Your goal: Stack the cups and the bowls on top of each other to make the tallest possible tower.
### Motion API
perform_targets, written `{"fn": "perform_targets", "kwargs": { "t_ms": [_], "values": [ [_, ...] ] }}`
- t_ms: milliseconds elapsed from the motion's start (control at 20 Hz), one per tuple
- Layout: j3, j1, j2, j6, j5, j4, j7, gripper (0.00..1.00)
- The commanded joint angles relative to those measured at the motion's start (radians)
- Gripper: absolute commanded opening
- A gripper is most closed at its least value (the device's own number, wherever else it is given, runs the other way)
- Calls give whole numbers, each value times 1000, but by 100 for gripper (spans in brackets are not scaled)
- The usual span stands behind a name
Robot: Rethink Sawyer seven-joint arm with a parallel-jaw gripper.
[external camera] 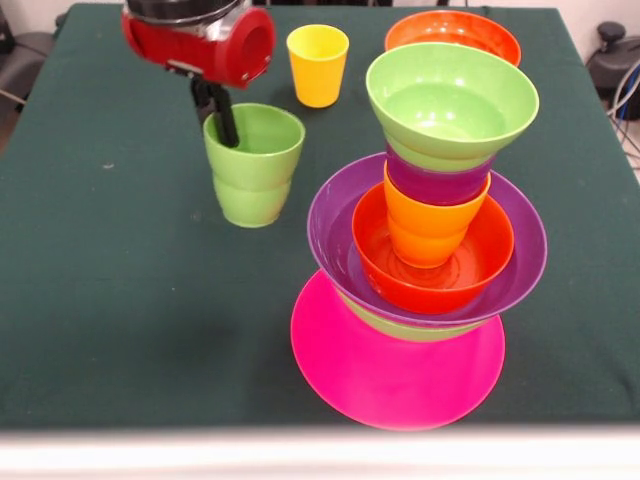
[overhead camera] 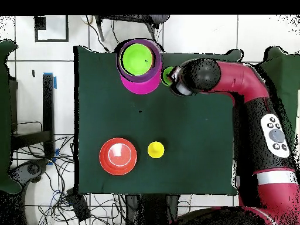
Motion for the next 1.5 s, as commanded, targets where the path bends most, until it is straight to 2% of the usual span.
{"fn": "perform_targets", "kwargs": {
  "t_ms": [50,200,450,1150,1350,1500],
  "values": [
    [-12,72,-9,181,-3,-70,-128,0],
    [-8,90,1,230,-9,-141,-150,0],
    [-15,120,-4,285,-23,-195,-153,0],
    [-16,76,24,197,-35,-147,-196,0],
    [-13,66,26,194,-35,-138,-207,0],
    [-8,67,30,225,-36,-168,-222,0]
  ]
}}
